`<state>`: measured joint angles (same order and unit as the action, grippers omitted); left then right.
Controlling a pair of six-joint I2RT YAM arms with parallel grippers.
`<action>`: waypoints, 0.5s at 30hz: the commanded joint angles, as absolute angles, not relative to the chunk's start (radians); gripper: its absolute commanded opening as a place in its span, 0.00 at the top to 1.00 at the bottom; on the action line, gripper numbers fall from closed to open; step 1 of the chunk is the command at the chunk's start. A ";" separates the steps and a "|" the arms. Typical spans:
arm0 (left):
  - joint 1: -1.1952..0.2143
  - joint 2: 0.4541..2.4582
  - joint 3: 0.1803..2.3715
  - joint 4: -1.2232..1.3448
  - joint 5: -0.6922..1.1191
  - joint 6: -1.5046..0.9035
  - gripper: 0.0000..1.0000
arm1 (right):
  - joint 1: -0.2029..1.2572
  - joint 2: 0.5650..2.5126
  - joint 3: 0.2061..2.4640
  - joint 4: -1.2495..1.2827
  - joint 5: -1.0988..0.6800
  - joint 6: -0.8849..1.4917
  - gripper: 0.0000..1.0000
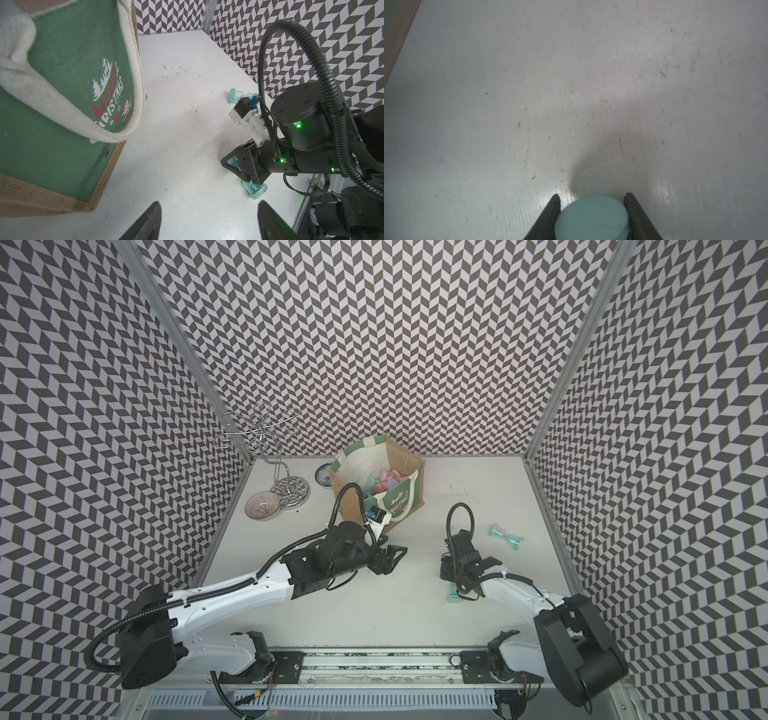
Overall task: Put the hourglass into the canvas bag
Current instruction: Pick up the hourglass from the center of the board.
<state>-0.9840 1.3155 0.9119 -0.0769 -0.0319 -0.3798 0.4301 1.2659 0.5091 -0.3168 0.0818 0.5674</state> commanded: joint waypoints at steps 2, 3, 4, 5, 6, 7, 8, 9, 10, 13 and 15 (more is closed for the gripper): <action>-0.986 1.289 0.905 -0.060 -0.032 -0.414 0.27 | 0.436 1.273 0.501 -0.268 0.063 0.553 0.61; -0.986 1.287 0.906 -0.062 -0.032 -0.416 0.27 | 0.436 1.267 0.504 -0.267 0.047 0.549 0.64; -0.986 1.285 0.907 -0.064 -0.032 -0.417 0.27 | 0.435 1.258 0.504 -0.260 0.033 0.544 0.67; -0.986 1.281 0.904 -0.063 -0.030 -0.419 0.27 | 0.436 1.244 0.503 -0.254 0.017 0.542 0.68; -0.986 1.278 0.901 -0.061 -0.027 -0.421 0.26 | 0.436 1.231 0.501 -0.244 0.001 0.539 0.69; -0.986 1.272 0.898 -0.059 -0.026 -0.423 0.26 | 0.436 1.219 0.500 -0.236 -0.011 0.535 0.69; -0.986 1.269 0.895 -0.060 -0.026 -0.427 0.26 | 0.436 1.213 0.504 -0.232 -0.023 0.532 0.69; -0.986 1.262 0.893 -0.062 -0.028 -0.431 0.26 | 0.435 1.208 0.509 -0.235 -0.040 0.525 0.69; -0.986 1.255 0.891 -0.064 -0.028 -0.432 0.26 | 0.436 1.203 0.515 -0.236 -0.053 0.520 0.69; -0.988 1.225 0.867 -0.042 -0.020 -0.440 0.25 | 0.436 1.181 0.528 -0.227 -0.086 0.512 0.69; -0.987 1.205 0.842 -0.017 -0.009 -0.450 0.23 | 0.435 1.168 0.535 -0.216 -0.105 0.517 0.69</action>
